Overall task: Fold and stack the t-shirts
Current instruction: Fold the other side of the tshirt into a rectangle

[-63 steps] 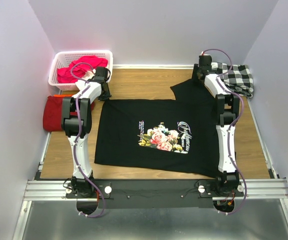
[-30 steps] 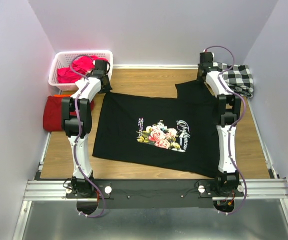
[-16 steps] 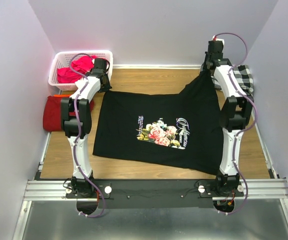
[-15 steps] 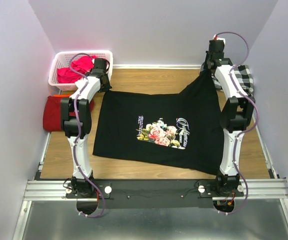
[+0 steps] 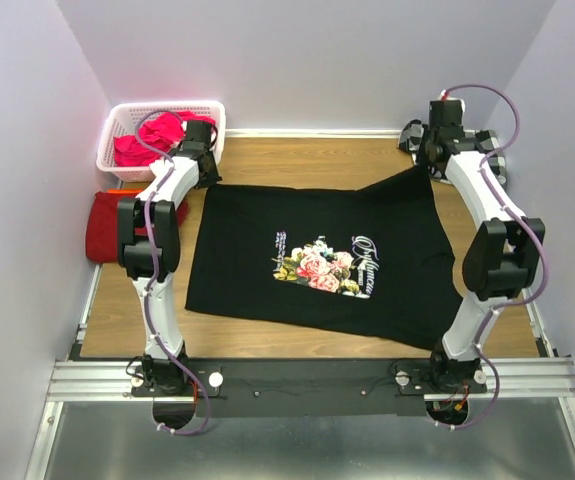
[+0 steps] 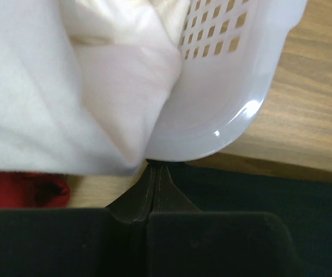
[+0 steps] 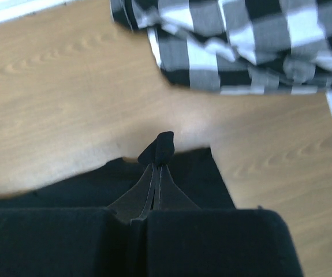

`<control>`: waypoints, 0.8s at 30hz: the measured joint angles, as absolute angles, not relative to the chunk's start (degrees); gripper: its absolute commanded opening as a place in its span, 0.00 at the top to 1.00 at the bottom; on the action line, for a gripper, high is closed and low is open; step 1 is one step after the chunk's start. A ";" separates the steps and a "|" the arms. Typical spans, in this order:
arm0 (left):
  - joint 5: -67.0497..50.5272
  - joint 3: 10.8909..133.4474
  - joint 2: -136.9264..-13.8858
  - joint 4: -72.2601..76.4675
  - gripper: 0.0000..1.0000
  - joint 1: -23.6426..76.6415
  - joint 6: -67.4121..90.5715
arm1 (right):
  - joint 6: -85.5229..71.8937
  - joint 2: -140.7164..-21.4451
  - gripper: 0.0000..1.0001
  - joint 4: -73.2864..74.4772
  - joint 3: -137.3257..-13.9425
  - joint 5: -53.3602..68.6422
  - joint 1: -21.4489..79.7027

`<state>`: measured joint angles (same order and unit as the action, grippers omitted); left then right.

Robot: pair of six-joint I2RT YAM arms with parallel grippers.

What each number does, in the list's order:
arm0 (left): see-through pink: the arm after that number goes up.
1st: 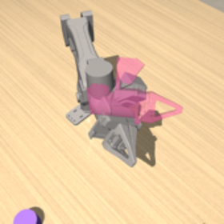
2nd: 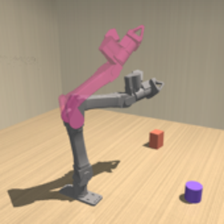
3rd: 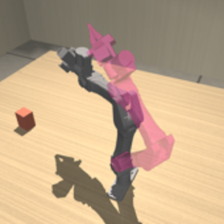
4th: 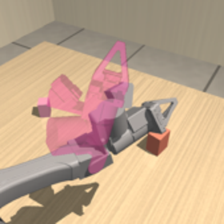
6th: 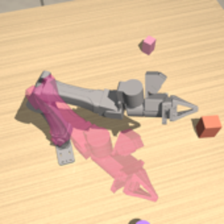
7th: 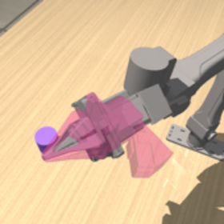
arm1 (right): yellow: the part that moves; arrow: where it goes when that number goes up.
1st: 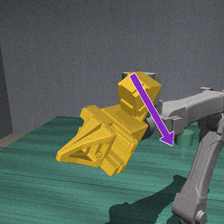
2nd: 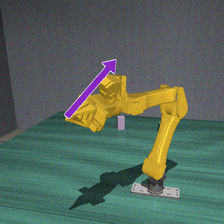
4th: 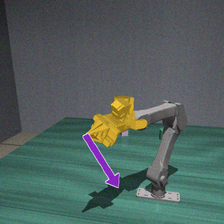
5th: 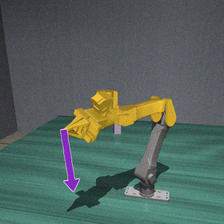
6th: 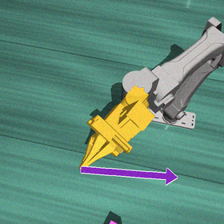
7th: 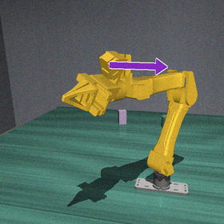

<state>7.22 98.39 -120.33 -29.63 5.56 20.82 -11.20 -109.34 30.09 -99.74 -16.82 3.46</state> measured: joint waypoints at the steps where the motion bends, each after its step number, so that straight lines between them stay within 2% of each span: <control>1: 7.35 97.65 -119.98 -29.63 1.00 5.56 20.82 | -11.86 -107.53 0.99 29.80 -96.84 -16.60 3.46; 11: 8.34 90.70 -114.48 -28.88 1.00 5.43 21.21 | -14.48 -95.11 0.99 30.35 -80.71 -15.88 3.44; 24: 8.16 87.57 -111.83 -27.94 1.00 5.41 21.30 | -17.34 -80.95 0.99 33.74 -72.79 -18.85 3.40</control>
